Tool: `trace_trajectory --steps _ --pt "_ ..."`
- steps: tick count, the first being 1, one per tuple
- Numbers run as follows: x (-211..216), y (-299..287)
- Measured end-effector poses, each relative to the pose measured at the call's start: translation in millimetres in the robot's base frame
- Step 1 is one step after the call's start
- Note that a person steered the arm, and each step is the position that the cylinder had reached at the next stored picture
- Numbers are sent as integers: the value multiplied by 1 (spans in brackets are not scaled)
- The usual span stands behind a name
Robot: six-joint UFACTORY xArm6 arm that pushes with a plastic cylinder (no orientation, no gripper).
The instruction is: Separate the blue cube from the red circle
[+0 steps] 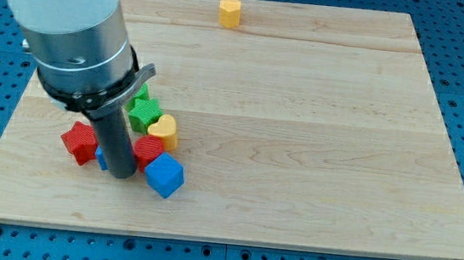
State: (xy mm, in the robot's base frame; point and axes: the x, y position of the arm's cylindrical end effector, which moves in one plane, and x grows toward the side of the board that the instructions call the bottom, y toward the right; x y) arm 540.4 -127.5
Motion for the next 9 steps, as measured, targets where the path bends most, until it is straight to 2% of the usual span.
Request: trace_trajectory --steps 1,3,5,9 --pt "-1 3" --pt "57 22" --pt "51 54" --pt "40 54"
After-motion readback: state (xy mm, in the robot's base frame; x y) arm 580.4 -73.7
